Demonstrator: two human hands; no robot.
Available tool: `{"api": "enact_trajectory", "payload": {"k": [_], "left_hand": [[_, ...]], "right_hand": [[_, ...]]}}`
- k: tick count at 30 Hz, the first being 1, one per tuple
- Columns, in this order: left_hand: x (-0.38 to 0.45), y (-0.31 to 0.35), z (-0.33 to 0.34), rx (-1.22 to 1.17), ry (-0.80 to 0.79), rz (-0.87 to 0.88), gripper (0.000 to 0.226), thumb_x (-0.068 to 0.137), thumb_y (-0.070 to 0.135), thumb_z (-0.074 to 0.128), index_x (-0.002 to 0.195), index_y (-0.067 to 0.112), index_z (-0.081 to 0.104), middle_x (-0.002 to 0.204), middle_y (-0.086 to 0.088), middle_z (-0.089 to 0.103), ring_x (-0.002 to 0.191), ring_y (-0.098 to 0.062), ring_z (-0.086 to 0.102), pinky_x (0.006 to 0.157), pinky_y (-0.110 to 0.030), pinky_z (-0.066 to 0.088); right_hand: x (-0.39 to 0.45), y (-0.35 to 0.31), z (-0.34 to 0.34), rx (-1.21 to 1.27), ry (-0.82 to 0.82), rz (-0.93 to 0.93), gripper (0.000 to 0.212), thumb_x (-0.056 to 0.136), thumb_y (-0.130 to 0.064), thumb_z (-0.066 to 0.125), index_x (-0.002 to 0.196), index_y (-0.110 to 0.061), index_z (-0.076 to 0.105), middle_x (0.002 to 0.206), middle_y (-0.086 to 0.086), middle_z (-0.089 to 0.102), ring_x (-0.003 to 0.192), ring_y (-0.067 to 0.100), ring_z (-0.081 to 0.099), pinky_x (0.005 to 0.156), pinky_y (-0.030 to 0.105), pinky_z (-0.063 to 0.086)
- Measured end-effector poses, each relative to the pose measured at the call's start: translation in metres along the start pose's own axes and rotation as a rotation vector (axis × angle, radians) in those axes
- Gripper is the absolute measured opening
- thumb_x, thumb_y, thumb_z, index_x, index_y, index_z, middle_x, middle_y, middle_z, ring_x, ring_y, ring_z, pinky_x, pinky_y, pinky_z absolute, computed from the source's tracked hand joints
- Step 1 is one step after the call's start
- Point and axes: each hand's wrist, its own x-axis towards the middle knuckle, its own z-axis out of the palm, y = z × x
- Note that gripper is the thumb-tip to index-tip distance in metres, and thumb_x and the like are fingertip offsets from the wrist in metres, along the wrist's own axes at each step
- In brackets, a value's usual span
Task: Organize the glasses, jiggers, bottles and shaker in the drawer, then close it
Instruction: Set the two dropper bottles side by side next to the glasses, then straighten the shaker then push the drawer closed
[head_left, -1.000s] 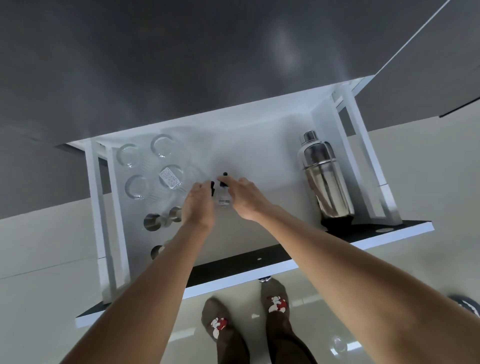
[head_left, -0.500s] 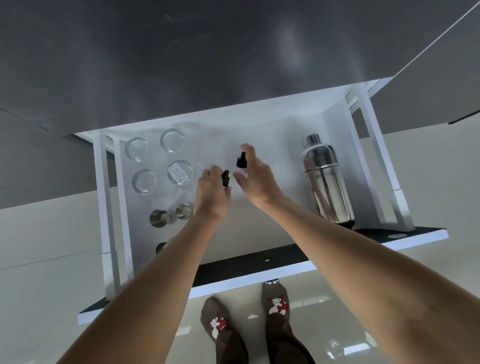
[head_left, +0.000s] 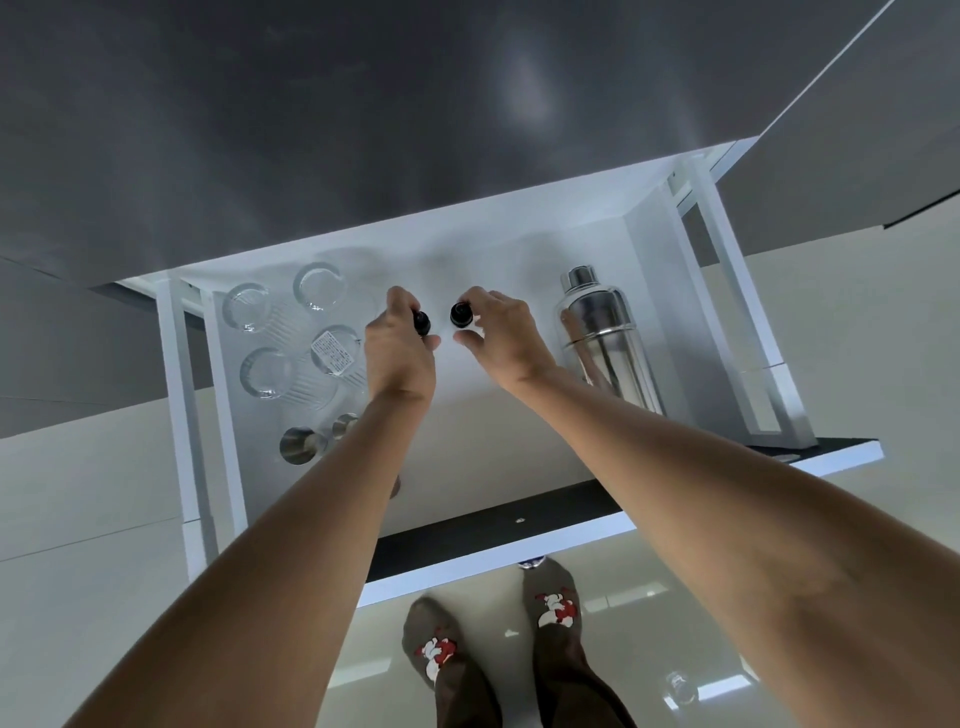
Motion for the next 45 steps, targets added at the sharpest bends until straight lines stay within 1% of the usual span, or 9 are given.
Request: {"api": "enact_trajectory", "payload": {"k": [2, 8, 12, 17, 21, 25, 29, 37, 45], "left_hand": [[-0.002, 0.001, -0.001, 0.01, -0.011, -0.025, 0.036, 0.08, -0.013, 0.061, 0.11, 0.004, 0.049, 0.088, -0.009, 0.06, 0.054, -0.002, 0.048, 0.057, -0.009, 0.038], [-0.017, 0.013, -0.016, 0.001, -0.013, -0.027, 0.046, 0.081, -0.01, 0.064, 0.123, 0.003, 0.047, 0.104, -0.006, 0.056, 0.075, -0.01, 0.057, 0.066, 0.003, 0.037], [-0.047, 0.014, -0.041, -0.055, 0.001, 0.005, 0.057, 0.078, 0.001, 0.072, 0.129, 0.009, 0.047, 0.129, -0.01, 0.058, 0.111, -0.029, 0.059, 0.096, -0.037, 0.049], [-0.133, 0.003, -0.078, -0.011, 0.145, 0.064, 0.046, 0.086, 0.017, 0.066, 0.128, 0.01, 0.05, 0.131, -0.012, 0.057, 0.111, -0.023, 0.056, 0.095, -0.037, 0.047], [-0.204, -0.026, -0.093, 0.116, 0.163, -0.136, 0.065, 0.089, 0.052, 0.042, 0.144, 0.018, 0.031, 0.157, -0.011, 0.02, 0.148, -0.029, 0.011, 0.115, -0.055, 0.018], [-0.243, -0.043, -0.096, 0.164, -0.003, -0.456, 0.099, 0.074, 0.079, 0.009, 0.152, 0.019, 0.004, 0.16, -0.011, -0.015, 0.146, -0.026, -0.021, 0.114, -0.057, -0.002], [-0.238, -0.047, -0.088, 0.317, -0.105, -0.449, 0.101, 0.069, 0.081, -0.011, 0.151, 0.022, -0.009, 0.156, -0.009, -0.026, 0.141, -0.025, -0.029, 0.116, -0.06, -0.006], [-0.153, 0.009, -0.03, 0.401, -0.321, -0.058, 0.071, 0.093, 0.061, 0.011, 0.149, 0.027, -0.015, 0.157, 0.0, -0.024, 0.145, -0.025, -0.023, 0.11, -0.05, -0.018], [-0.124, 0.04, 0.02, 0.293, -0.8, -0.066, 0.06, 0.1, 0.046, 0.019, 0.15, 0.03, -0.01, 0.16, 0.005, -0.017, 0.148, -0.025, -0.013, 0.117, -0.058, -0.001]], "right_hand": [[0.001, 0.0, -0.001, -0.004, -0.038, 0.034, 0.04, 0.083, -0.013, 0.07, 0.119, -0.008, 0.055, 0.109, 0.017, 0.065, 0.092, 0.034, 0.064, 0.084, 0.044, 0.052], [-0.018, -0.006, -0.02, -0.019, -0.056, 0.115, 0.055, 0.086, -0.018, 0.067, 0.135, -0.01, 0.044, 0.125, 0.017, 0.06, 0.11, 0.03, 0.06, 0.093, 0.034, 0.045], [-0.061, -0.012, -0.037, -0.013, 0.022, 0.11, 0.043, 0.086, -0.018, 0.065, 0.126, -0.015, 0.051, 0.114, 0.013, 0.065, 0.102, 0.028, 0.063, 0.092, 0.044, 0.05], [-0.141, -0.017, -0.067, 0.038, 0.095, 0.089, 0.023, 0.086, -0.01, 0.064, 0.109, -0.009, 0.06, 0.098, 0.008, 0.066, 0.085, 0.022, 0.065, 0.077, 0.035, 0.055], [-0.199, -0.012, -0.081, -0.063, 0.098, 0.136, 0.022, 0.09, -0.017, 0.058, 0.11, -0.01, 0.063, 0.1, 0.006, 0.068, 0.089, 0.023, 0.065, 0.083, 0.039, 0.055], [-0.216, -0.012, -0.083, -0.351, 0.022, 0.175, 0.045, 0.094, -0.037, 0.034, 0.117, -0.011, 0.062, 0.116, 0.011, 0.067, 0.113, 0.031, 0.061, 0.101, 0.046, 0.046], [-0.168, -0.015, -0.084, -0.404, -0.242, 0.26, 0.049, 0.099, -0.028, 0.039, 0.145, -0.025, 0.024, 0.158, 0.013, 0.014, 0.145, 0.035, 0.015, 0.114, 0.045, 0.029], [-0.11, -0.001, -0.072, -0.553, -0.383, 0.04, 0.069, 0.096, -0.024, 0.047, 0.151, -0.029, 0.005, 0.16, 0.012, -0.017, 0.148, 0.033, -0.004, 0.115, 0.045, 0.026], [-0.113, 0.03, -0.092, -0.424, -0.349, 0.072, 0.072, 0.097, -0.02, 0.047, 0.151, -0.028, 0.001, 0.162, 0.009, -0.004, 0.148, 0.035, 0.006, 0.116, 0.045, 0.029]]}}
